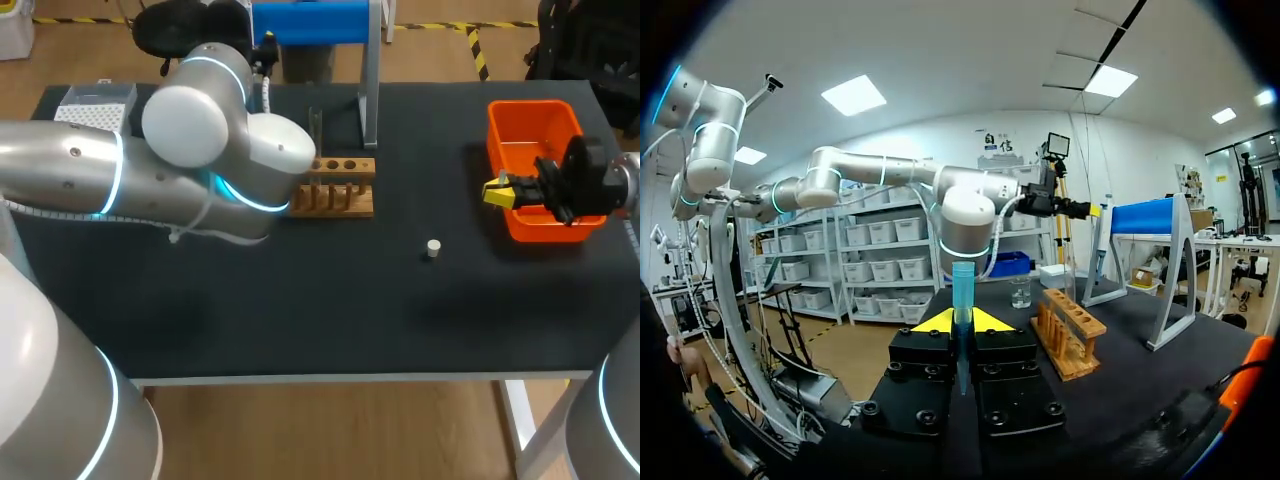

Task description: Invert the test tube, pick up the pipette, mount the tip to pipette, aspirate from beaker and dispense into the tube, eject the tip, return the pipette, and cap with the stopper.

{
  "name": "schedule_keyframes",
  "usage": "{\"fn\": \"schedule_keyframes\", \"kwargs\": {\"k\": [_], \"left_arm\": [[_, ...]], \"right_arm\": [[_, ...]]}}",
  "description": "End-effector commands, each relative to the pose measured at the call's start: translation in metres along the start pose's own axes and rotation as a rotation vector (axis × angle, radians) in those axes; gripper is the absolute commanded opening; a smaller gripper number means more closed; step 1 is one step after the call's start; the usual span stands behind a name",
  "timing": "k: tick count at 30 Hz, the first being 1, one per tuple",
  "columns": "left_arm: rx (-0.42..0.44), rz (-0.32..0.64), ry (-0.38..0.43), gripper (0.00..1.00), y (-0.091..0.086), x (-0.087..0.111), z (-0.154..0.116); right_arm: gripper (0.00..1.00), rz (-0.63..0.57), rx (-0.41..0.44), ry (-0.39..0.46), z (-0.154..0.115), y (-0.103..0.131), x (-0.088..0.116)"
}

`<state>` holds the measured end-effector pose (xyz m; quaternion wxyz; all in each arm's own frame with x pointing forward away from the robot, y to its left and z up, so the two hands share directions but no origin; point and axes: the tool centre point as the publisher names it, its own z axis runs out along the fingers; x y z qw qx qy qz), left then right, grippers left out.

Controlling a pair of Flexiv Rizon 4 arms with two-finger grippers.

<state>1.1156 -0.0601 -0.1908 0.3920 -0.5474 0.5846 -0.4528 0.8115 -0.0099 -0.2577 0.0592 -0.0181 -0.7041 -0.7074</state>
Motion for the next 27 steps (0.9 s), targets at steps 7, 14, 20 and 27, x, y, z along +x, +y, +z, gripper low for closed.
{"fn": "schedule_keyframes", "kwargs": {"k": [7,14,20,27], "left_arm": [[0.004,0.008,0.006,0.79,0.002,-0.001,0.019],[0.011,0.035,0.011,0.79,0.003,-0.001,0.028],[0.016,0.039,0.010,0.76,0.002,-0.003,0.034],[0.017,0.047,0.011,0.64,0.002,-0.004,0.040]], "right_arm": [[0.00,-0.001,0.002,-0.002,0.000,0.001,0.001],[0.00,-0.001,0.002,-0.002,0.000,0.001,0.001],[0.00,-0.001,0.002,-0.002,0.000,0.001,0.001],[0.00,-0.001,0.002,-0.002,0.000,0.001,0.001]]}}
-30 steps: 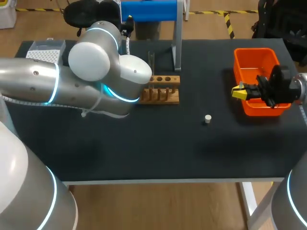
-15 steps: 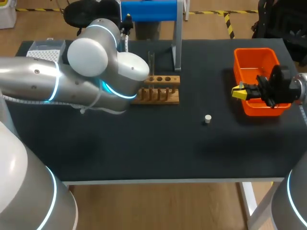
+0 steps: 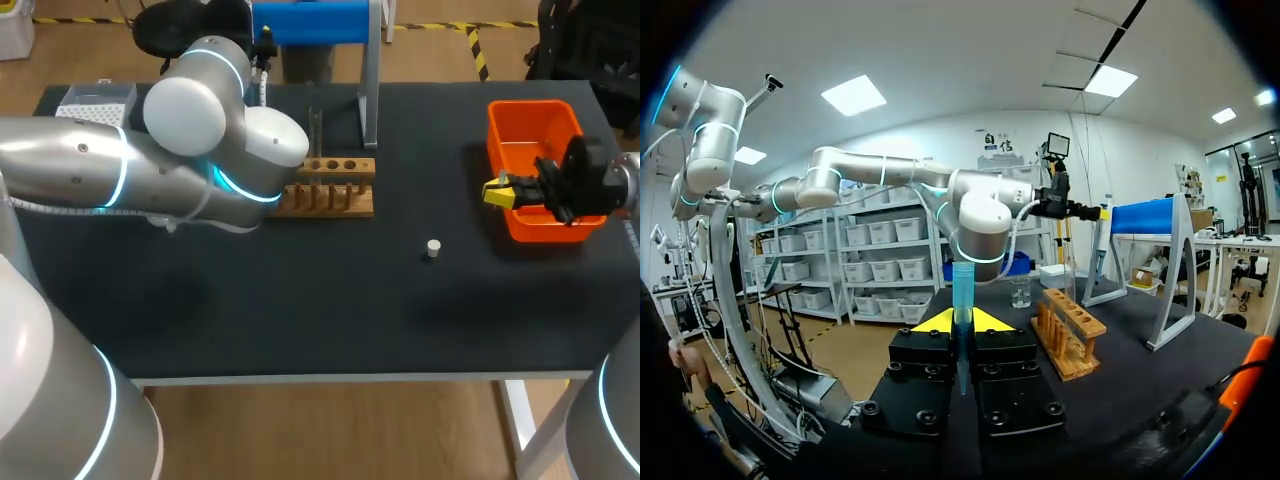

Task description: Invert the test tube, pick up the pipette, mount the tip to pipette, aspirate from beaker and dispense into the tube, eject the tip, return the pipette, and cap with the stopper.

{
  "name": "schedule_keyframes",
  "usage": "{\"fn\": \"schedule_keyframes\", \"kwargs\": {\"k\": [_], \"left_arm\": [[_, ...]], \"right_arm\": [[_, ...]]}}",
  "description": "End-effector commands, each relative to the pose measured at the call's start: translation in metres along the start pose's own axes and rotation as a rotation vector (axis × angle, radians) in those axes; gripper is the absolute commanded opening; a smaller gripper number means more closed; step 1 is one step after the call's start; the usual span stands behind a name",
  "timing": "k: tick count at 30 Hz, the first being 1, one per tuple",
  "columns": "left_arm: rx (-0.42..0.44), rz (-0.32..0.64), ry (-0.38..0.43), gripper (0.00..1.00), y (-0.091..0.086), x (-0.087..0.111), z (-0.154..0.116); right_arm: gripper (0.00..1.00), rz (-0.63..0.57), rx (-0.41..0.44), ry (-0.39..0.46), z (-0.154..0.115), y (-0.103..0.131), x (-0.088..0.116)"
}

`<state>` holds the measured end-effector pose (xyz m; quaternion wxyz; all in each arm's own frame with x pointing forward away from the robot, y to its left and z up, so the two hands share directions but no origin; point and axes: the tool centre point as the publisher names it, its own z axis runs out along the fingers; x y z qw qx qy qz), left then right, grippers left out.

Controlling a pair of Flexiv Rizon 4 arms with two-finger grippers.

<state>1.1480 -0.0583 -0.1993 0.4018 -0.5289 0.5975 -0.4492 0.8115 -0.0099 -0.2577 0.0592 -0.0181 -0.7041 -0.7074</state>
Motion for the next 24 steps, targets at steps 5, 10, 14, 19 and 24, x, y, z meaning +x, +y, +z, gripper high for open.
{"fn": "schedule_keyframes", "kwargs": {"k": [5,10,14,19,24], "left_arm": [[0.004,0.000,0.000,0.63,0.004,-0.001,0.011],[0.002,0.000,-0.001,0.62,0.003,-0.003,0.015],[0.003,-0.001,-0.003,0.61,0.003,-0.005,0.017],[0.006,0.002,-0.004,0.60,0.002,-0.006,0.019],[0.006,0.007,-0.003,0.58,0.001,-0.005,0.021]], "right_arm": [[0.00,-0.001,0.002,-0.002,0.000,0.001,0.001],[0.00,-0.001,0.002,-0.002,0.000,0.001,0.001],[0.00,-0.001,0.002,-0.002,0.000,0.001,0.001],[0.00,-0.001,0.002,-0.002,0.000,0.001,0.001],[0.00,-0.001,0.002,-0.002,0.000,0.001,0.001]]}}
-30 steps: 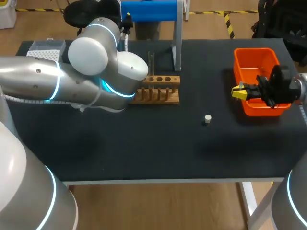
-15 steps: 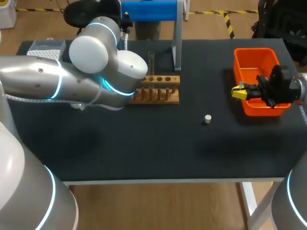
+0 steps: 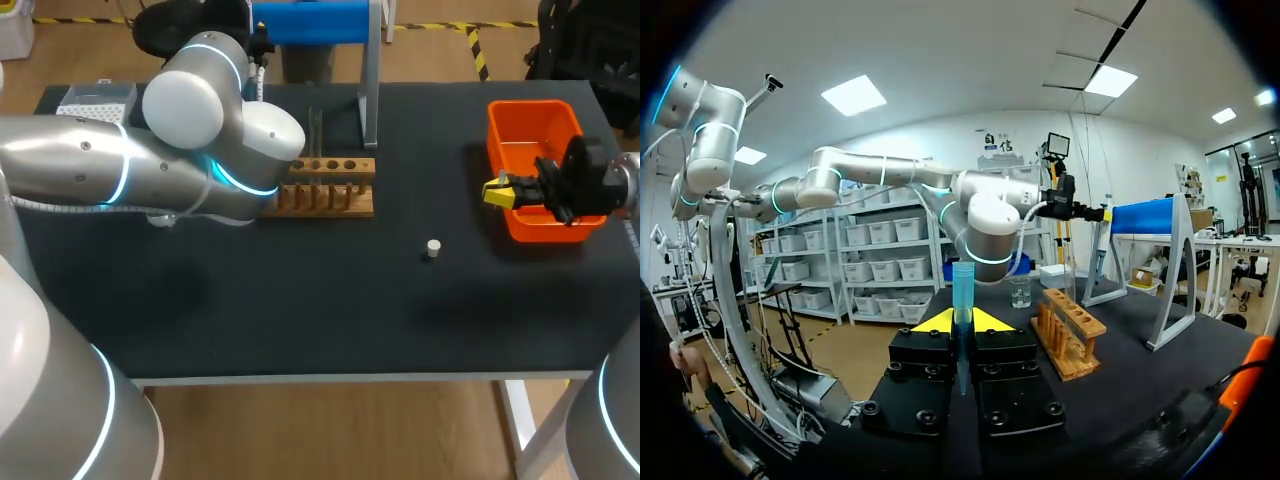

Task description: Invert the test tube, pick up the pipette, mount the tip to pipette, aspirate from beaker and dispense into the tube, eject the tip, return the pipette, and cap with the stopper.

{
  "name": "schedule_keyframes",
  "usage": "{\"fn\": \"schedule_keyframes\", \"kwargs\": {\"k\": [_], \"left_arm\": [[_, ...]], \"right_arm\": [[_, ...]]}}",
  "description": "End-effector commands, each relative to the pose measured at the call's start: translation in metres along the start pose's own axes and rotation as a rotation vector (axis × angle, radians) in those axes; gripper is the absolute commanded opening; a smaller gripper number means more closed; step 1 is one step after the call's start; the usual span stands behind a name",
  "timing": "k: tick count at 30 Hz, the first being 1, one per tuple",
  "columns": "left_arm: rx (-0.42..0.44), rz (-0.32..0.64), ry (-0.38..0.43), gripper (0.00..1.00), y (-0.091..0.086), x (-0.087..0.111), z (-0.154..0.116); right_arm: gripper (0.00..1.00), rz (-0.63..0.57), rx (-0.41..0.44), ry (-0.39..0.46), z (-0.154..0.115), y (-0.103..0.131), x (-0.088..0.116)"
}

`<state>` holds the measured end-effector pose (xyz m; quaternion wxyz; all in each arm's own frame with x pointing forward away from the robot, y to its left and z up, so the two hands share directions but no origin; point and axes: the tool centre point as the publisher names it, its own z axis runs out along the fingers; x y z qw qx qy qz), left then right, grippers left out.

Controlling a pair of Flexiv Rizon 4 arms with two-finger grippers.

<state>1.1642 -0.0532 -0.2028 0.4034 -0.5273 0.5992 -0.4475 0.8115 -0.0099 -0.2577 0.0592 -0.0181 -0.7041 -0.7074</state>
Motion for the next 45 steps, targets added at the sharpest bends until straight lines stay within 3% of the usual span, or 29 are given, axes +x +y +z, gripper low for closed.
{"fn": "schedule_keyframes", "kwargs": {"k": [1,6,43,45], "left_arm": [[0.006,0.001,-0.002,0.57,0.002,0.002,0.006],[0.004,-0.001,0.001,0.50,0.002,0.003,0.008],[0.004,-0.012,0.013,0.42,0.005,0.003,0.018],[0.003,-0.013,0.011,0.34,0.005,0.003,0.018]], "right_arm": [[0.00,-0.001,0.002,-0.002,0.000,0.001,0.001],[0.00,-0.001,0.002,-0.002,0.000,0.001,0.001],[0.00,-0.001,0.002,-0.002,0.000,0.001,0.001],[0.00,-0.001,0.002,-0.002,0.000,0.001,0.001]]}}
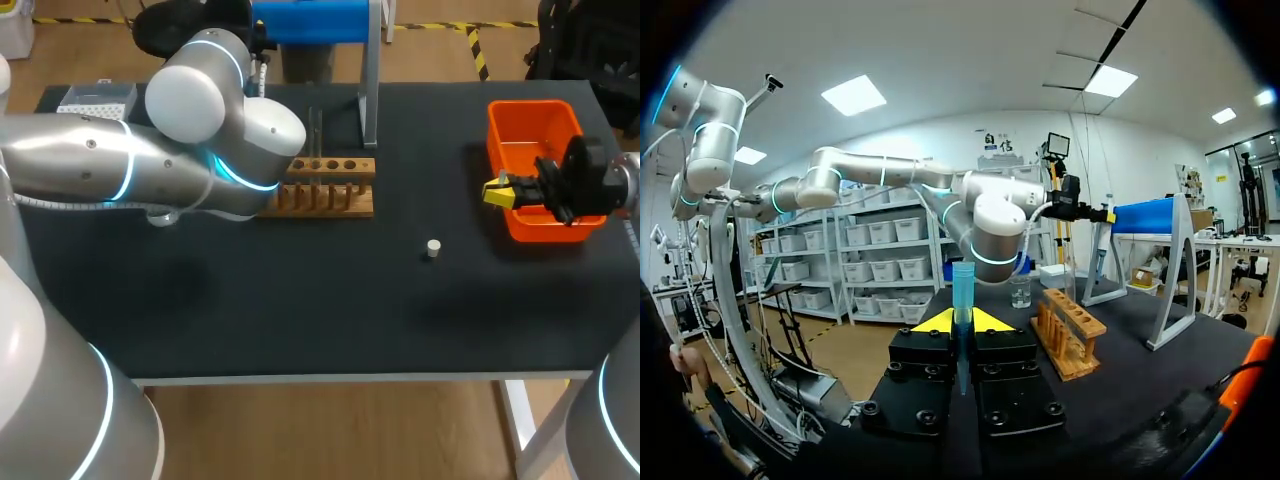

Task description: Invert the test tube, pick up the pipette, mount the tip to pipette, aspirate from beaker and dispense into the tube, eject the tip, return the pipette, and cap with the stopper.

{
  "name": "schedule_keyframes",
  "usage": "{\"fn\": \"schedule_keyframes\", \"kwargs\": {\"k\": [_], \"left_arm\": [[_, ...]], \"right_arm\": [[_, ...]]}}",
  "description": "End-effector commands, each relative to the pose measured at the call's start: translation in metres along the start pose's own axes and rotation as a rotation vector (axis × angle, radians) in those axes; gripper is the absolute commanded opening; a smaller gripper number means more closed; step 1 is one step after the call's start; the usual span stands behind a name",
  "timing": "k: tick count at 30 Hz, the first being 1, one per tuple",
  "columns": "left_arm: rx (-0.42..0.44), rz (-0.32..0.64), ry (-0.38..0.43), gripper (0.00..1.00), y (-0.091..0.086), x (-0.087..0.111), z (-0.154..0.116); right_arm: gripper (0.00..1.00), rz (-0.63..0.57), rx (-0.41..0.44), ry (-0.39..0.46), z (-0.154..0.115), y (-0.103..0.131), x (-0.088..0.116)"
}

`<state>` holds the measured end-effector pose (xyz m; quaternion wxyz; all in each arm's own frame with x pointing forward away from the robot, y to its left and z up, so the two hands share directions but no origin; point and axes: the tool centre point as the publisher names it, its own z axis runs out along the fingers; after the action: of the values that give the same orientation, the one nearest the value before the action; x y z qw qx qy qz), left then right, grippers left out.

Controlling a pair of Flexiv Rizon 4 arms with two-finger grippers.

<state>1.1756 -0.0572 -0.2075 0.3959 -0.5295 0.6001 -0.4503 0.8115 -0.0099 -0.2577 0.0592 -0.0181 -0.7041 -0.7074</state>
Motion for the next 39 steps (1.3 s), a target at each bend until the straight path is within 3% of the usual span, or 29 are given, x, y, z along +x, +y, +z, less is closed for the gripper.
{"fn": "schedule_keyframes", "kwargs": {"k": [1,2,4,10,23,26,39], "left_arm": [[0.010,-0.003,0.000,0.20,0.004,0.000,0.005],[0.010,-0.003,-0.001,0.09,0.004,0.000,0.005],[0.009,-0.005,-0.002,0.00,0.004,0.000,0.005],[0.013,-0.009,-0.008,0.00,0.002,-0.001,0.003],[0.069,0.016,-0.026,0.00,-0.035,-0.004,-0.011],[0.029,0.023,-0.025,0.00,-0.038,-0.004,-0.014],[0.029,0.064,0.267,0.00,-0.055,0.002,-0.062]], "right_arm": [[0.00,-0.001,0.002,-0.002,0.000,0.001,0.001],[0.00,-0.001,0.002,-0.002,0.000,0.001,0.001],[0.00,-0.001,0.002,-0.002,0.000,0.001,0.001],[0.00,-0.001,0.002,-0.002,0.000,0.001,0.001],[0.00,-0.001,0.002,-0.002,0.000,0.001,0.001],[0.00,-0.001,0.002,-0.002,0.000,0.001,0.001],[0.00,-0.001,0.002,-0.002,0.000,0.001,0.001]]}}
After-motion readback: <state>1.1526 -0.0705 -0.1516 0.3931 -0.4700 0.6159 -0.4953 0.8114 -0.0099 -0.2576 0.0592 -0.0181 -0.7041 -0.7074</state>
